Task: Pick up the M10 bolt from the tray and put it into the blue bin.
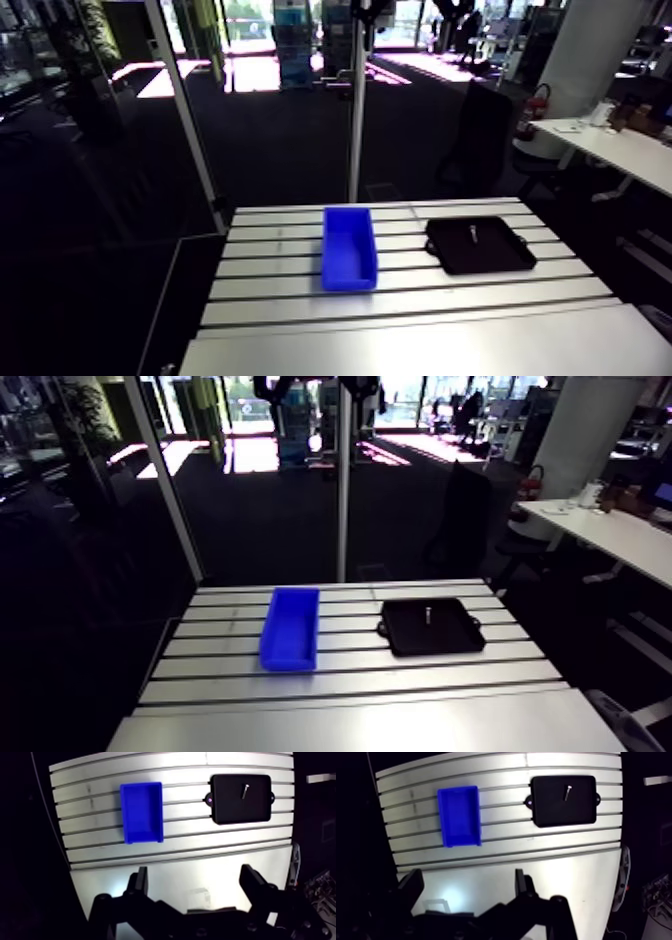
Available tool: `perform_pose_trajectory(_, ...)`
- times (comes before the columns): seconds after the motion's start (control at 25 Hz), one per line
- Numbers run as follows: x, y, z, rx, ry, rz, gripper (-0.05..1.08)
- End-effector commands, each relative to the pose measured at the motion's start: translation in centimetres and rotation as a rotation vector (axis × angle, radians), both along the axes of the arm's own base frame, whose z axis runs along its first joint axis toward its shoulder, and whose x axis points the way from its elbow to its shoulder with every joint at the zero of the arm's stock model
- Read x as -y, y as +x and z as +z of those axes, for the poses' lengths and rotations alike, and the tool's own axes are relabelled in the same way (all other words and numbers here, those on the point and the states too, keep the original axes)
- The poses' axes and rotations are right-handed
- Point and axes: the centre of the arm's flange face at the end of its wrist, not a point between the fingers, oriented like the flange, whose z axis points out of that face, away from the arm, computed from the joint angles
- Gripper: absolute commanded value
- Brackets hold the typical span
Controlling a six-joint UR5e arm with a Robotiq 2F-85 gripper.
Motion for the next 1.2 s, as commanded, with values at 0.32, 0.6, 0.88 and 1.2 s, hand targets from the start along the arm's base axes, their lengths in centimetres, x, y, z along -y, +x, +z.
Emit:
perform_pose_trajectory(0.32, -0.2, 0.9, 1.3, -0.024, 0.012, -0.006, 0.01)
perform_pose_trajectory(0.6, -0.4, 0.8, 1.0, -0.017, 0.013, -0.008, 0.01)
perform_pose_trajectory(0.88, -5.2, 0.7, 0.1, 0.002, 0.008, -0.054, 0.01)
perform_pose_trajectory(1.2, -8.7, 0.5, -0.4, -0.008, 0.065, -0.07, 0.01)
